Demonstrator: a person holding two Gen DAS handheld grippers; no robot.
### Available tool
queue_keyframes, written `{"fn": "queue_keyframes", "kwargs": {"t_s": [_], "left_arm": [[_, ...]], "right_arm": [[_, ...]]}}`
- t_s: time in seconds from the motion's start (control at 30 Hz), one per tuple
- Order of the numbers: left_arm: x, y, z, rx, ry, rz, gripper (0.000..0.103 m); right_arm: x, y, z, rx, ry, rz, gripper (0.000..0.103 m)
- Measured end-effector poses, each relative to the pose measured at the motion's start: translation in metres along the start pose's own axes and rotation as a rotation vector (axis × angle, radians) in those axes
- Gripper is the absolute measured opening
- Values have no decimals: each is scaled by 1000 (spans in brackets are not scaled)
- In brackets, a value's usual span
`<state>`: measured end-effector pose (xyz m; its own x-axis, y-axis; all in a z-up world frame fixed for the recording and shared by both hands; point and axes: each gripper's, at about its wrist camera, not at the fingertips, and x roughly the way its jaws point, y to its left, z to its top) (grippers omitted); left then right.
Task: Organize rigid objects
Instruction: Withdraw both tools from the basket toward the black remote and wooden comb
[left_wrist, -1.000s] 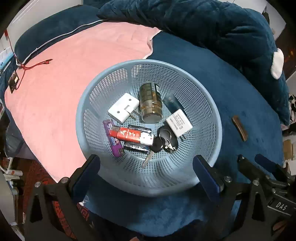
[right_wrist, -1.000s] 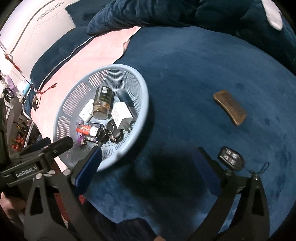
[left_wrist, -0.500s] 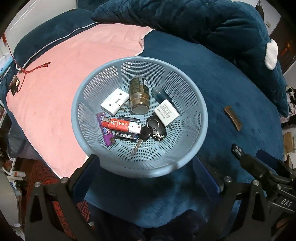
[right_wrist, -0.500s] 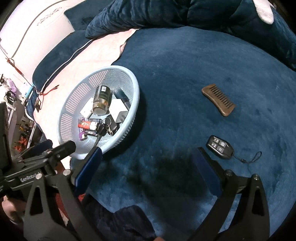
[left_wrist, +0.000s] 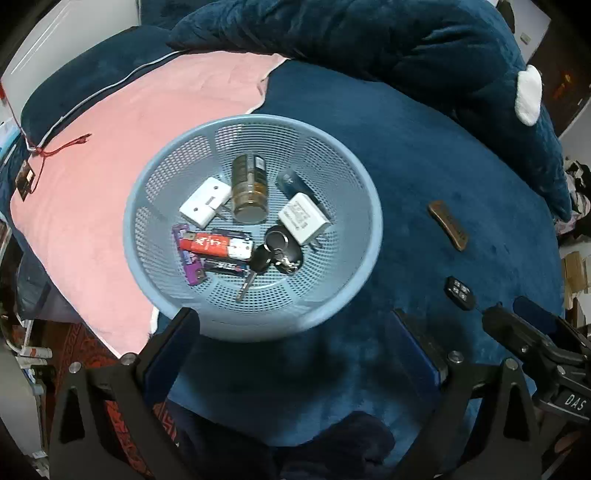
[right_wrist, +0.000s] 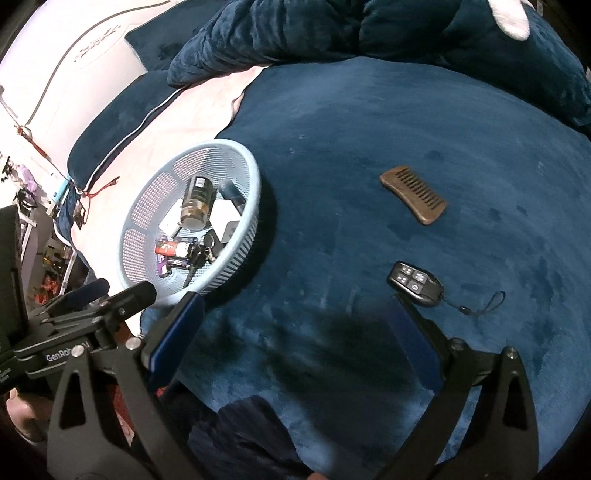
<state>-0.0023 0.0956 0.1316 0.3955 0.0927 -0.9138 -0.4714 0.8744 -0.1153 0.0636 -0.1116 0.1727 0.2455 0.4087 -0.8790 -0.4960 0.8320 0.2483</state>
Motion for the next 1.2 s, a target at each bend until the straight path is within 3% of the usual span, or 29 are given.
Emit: {"fn": "queue_keyframes", "kwargs": {"t_s": [1.2], "left_arm": [[41,-119,-9,182,74,-65,101]], "right_arm": [[-19,-121,-24,183,9,-77,100]]}}
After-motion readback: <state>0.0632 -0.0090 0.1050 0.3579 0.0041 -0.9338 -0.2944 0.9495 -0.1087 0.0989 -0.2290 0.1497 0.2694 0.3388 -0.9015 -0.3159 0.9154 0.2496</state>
